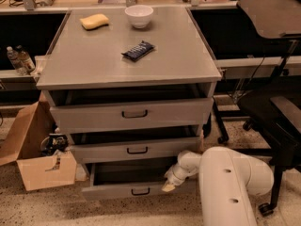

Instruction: Open bottom drawer

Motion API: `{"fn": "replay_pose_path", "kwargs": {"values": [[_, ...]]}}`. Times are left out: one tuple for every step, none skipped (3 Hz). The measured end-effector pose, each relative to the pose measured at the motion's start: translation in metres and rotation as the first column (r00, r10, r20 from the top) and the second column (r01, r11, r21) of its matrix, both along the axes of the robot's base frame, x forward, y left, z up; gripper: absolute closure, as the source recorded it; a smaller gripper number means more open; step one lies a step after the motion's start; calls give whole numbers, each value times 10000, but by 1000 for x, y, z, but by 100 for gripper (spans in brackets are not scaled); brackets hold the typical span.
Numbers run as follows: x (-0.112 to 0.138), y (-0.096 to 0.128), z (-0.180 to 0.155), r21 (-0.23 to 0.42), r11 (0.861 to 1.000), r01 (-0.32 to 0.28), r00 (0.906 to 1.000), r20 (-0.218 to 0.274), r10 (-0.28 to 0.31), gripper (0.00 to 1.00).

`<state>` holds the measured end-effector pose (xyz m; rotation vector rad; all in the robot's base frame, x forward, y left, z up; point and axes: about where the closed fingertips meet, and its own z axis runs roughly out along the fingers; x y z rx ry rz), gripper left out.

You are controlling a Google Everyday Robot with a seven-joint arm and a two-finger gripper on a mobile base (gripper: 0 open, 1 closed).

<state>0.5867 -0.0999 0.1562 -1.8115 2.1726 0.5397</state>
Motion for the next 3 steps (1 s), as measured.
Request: {"fn": "replay_pose_path", "kwargs": {"values": [[0, 0, 0, 0, 10000, 0, 10000, -1, 0, 12], [0, 0, 0, -4, 10000, -8, 10000, -3, 8, 0], [-9, 6, -3, -63, 9994, -342, 9994, -69, 342, 0]]}}
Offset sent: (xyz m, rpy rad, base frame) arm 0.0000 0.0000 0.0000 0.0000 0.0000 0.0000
